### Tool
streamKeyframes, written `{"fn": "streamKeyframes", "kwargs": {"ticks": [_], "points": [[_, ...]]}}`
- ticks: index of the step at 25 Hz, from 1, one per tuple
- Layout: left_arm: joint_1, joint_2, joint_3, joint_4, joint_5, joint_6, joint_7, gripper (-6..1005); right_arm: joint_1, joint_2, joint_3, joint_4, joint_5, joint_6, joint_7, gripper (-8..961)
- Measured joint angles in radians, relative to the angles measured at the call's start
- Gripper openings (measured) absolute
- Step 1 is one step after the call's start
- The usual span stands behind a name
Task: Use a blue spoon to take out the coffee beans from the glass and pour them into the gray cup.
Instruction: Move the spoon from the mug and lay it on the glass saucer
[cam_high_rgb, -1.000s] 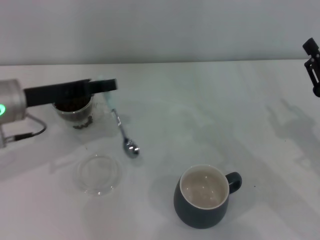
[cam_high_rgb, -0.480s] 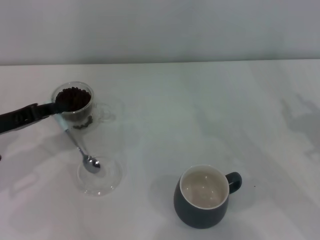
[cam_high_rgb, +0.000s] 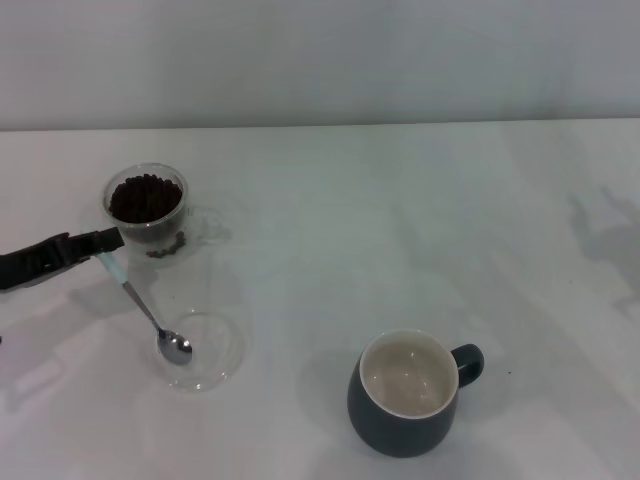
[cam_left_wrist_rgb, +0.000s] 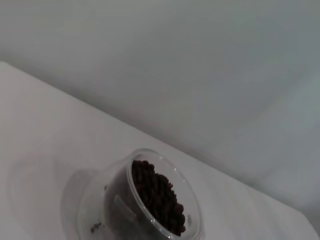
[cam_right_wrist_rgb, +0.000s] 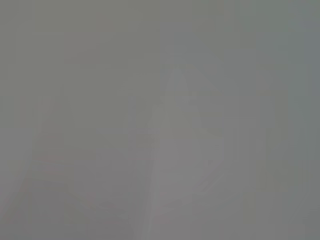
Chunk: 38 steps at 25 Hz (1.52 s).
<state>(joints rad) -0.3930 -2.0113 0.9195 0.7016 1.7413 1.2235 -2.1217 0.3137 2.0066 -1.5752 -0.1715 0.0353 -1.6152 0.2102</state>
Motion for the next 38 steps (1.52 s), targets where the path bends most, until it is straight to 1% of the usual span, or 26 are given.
{"fn": "streamKeyframes", "kwargs": {"ticks": [3,13,20,28,32,37,38], "points": [[-0.020,-0.001,-0.001,-0.029,0.000,-0.009,0.017,128,0.000,0.001,0.000,-0.003,0.000,-0.003,0.000,446],[-0.077,-0.019,-0.002,-0.136,-0.005,-0.066,0.081,128,-0.001,0.003,-0.007,-0.009,-0.003,-0.003,0.004,447],[-0.079,-0.040,-0.002,-0.147,-0.003,-0.086,0.095,127,-0.001,0.003,-0.008,-0.010,-0.006,-0.001,0.015,447],[-0.079,-0.043,0.003,-0.168,0.001,-0.099,0.098,164,0.002,0.004,-0.010,-0.010,-0.010,0.001,0.015,447],[-0.079,-0.038,0.002,-0.187,0.001,-0.102,0.098,185,0.002,0.005,-0.011,-0.009,-0.011,0.003,0.015,447],[-0.071,-0.041,0.002,-0.195,0.001,-0.118,0.098,337,0.002,0.004,-0.022,-0.009,-0.011,0.002,0.015,447],[-0.070,-0.041,0.002,-0.197,0.001,-0.121,0.098,388,0.002,0.004,-0.023,-0.009,-0.011,0.001,0.016,447]]}}
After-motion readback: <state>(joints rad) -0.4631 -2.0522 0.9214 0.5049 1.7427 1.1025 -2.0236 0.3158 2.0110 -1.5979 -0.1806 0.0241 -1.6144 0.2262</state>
